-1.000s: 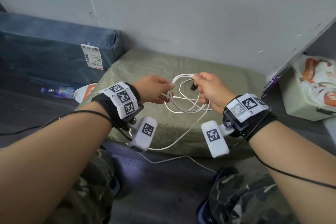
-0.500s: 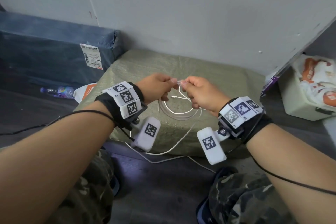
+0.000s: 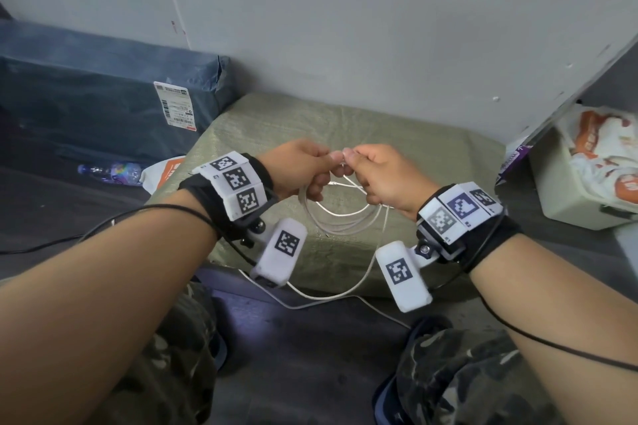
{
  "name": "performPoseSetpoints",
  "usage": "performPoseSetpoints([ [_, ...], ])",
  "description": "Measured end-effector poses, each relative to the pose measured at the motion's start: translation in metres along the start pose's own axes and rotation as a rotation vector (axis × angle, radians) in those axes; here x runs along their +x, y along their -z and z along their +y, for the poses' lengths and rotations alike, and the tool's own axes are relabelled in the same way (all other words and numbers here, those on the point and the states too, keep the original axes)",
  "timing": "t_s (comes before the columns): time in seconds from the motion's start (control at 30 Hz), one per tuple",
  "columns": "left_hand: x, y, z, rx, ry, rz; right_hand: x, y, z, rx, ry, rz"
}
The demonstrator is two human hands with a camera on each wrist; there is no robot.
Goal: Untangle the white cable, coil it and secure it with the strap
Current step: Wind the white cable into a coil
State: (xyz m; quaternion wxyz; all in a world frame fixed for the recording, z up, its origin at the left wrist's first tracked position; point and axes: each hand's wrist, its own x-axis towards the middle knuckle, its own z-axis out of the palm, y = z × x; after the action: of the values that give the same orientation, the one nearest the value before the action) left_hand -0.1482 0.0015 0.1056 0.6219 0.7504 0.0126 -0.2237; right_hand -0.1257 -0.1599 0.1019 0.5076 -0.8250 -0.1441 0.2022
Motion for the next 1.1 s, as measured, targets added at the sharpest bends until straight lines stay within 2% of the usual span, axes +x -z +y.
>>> performPoseSetpoints([
  [0.2, 0.001, 0.005, 0.007, -0.34, 0.056, 0.117, 0.001, 0.007, -0.002, 0.333, -0.093, 0.056],
  [0.27, 0.001, 0.005, 0.007, -0.303, 0.068, 0.124, 0.003, 0.007, -0.001, 0.332, -0.087, 0.088],
  [0.43, -0.001, 0.0, 0.006, -0.129, 0.096, 0.055, 0.004, 0.003, 0.003, 0.068, 0.0, 0.043],
  [0.63, 0.0, 0.001, 0.01, -0.338, 0.049, 0.124, 0.003, 0.003, -0.001, 0.311, -0.049, 0.094],
  [0.73, 0.0, 0.0, 0.009, -0.153, 0.057, 0.172, 0.005, 0.003, 0.002, 0.158, -0.011, 0.106],
  [0.83, -0.002, -0.004, 0.008, 0.011, 0.05, 0.14, 0.005, -0.001, 0.004, -0.035, 0.025, 0.06],
  [0.9, -0.003, -0.005, 0.008, -0.035, 0.037, 0.145, 0.004, -0.003, 0.004, 0.028, 0.017, 0.051],
  [1.0, -0.002, -0.005, 0.01, -0.209, 0.009, 0.205, 0.003, -0.003, 0.0, 0.273, -0.017, 0.079],
  [1.1, -0.002, -0.003, 0.011, -0.164, 0.007, 0.232, 0.003, -0.001, 0.001, 0.314, -0.025, 0.07],
])
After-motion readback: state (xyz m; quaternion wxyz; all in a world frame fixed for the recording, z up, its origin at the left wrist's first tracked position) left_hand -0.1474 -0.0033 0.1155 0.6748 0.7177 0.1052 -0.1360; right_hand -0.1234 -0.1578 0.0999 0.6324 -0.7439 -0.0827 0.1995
